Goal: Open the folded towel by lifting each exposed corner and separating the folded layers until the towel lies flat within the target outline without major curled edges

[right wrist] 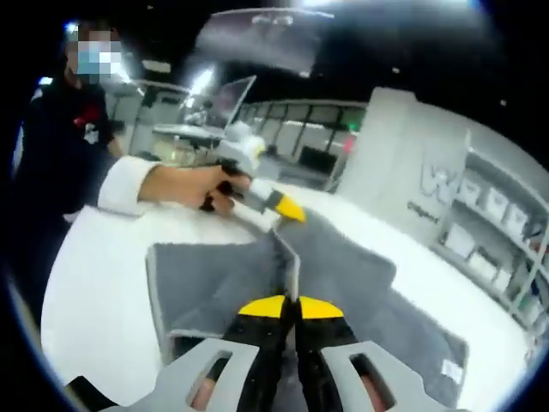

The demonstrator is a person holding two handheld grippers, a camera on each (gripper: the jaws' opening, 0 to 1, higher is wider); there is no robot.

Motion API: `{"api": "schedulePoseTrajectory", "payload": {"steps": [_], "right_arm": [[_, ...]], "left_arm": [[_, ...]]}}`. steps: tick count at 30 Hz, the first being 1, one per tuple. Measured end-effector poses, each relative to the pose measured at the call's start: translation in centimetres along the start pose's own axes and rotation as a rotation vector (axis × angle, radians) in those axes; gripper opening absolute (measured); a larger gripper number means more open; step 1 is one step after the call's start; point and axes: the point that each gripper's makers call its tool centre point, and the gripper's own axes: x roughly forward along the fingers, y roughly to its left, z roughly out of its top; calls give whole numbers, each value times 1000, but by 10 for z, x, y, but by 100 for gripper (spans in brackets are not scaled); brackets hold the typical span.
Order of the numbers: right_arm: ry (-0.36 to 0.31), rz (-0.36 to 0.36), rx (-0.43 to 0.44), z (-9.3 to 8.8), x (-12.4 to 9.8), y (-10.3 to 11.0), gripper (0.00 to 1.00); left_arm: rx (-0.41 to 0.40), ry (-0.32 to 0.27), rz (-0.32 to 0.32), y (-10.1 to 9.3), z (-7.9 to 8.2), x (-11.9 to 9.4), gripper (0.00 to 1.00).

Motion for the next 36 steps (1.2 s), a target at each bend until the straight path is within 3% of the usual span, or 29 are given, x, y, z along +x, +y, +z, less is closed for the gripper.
{"api": "schedulePoseTrajectory", "payload": {"steps": [4, 6, 15, 23, 30, 32, 36], "right_arm": [[-69, 37, 89, 19, 1, 8, 0], [-71, 34, 77, 25, 3, 12, 0], [-116, -34, -124, 58, 10, 38, 0], [-99, -20, -245, 63, 24, 76, 0], [-55, 17, -310, 55, 43, 88, 0], [-22, 37, -311, 47, 47, 92, 0], [-19, 62, -257, 45, 48, 95, 0]], "left_arm": [[-2, -14, -1, 12, 11, 2, 3], [6, -17, -10, 13, 16, 2, 3], [43, -13, -3, 23, 23, 0, 3], [50, -44, -3, 20, 28, -5, 3], [55, -46, 13, 20, 23, -8, 3], [52, -47, 12, 21, 23, -8, 3], [76, -45, 19, 18, 21, -8, 3]]}}
